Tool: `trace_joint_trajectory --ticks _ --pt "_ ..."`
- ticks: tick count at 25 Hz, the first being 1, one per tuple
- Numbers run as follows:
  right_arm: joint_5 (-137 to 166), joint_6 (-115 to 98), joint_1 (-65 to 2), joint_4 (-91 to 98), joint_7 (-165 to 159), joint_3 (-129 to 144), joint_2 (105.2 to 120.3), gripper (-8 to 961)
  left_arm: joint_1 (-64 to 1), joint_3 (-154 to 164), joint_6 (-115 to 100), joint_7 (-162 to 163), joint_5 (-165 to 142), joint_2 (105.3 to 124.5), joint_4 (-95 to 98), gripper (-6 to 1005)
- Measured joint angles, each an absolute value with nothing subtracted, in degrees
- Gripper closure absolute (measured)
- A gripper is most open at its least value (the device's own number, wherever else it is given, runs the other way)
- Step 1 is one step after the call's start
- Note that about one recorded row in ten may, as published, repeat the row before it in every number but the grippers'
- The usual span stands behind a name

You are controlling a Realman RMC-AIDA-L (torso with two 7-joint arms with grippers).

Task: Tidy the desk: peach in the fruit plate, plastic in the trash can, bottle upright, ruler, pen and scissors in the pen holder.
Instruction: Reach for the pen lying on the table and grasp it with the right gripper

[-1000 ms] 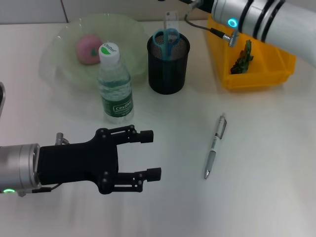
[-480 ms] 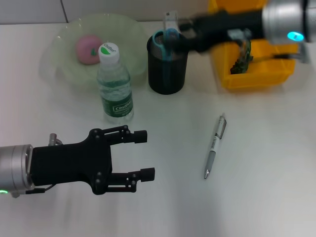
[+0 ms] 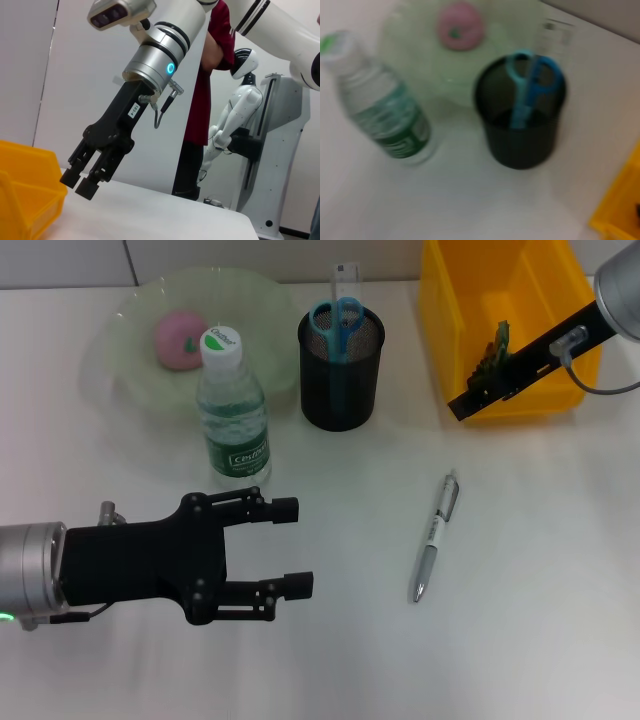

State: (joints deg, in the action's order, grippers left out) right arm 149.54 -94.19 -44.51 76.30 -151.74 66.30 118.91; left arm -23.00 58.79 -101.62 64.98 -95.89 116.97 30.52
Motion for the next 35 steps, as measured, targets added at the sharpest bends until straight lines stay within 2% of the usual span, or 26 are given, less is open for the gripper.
trace_joint_trajectory --ticks 10,24,35 --pt "154.5 -94.9 -49.2 68.9 -164.1 72.6 119.27 301 -23.8 59.3 -101.8 66.0 -96.1 116.94 32.1 195" --pt "150.9 -87.5 -52.2 53.5 -169.2 74.4 119.58 301 -23.7 59.3 -102.0 65.5 -96.1 116.78 32.5 195" --pt "151.6 -83.5 -52.8 48.9 -169.3 80.0 119.62 303 -23.5 59.4 -102.0 65.4 -96.1 117.06 32.5 194"
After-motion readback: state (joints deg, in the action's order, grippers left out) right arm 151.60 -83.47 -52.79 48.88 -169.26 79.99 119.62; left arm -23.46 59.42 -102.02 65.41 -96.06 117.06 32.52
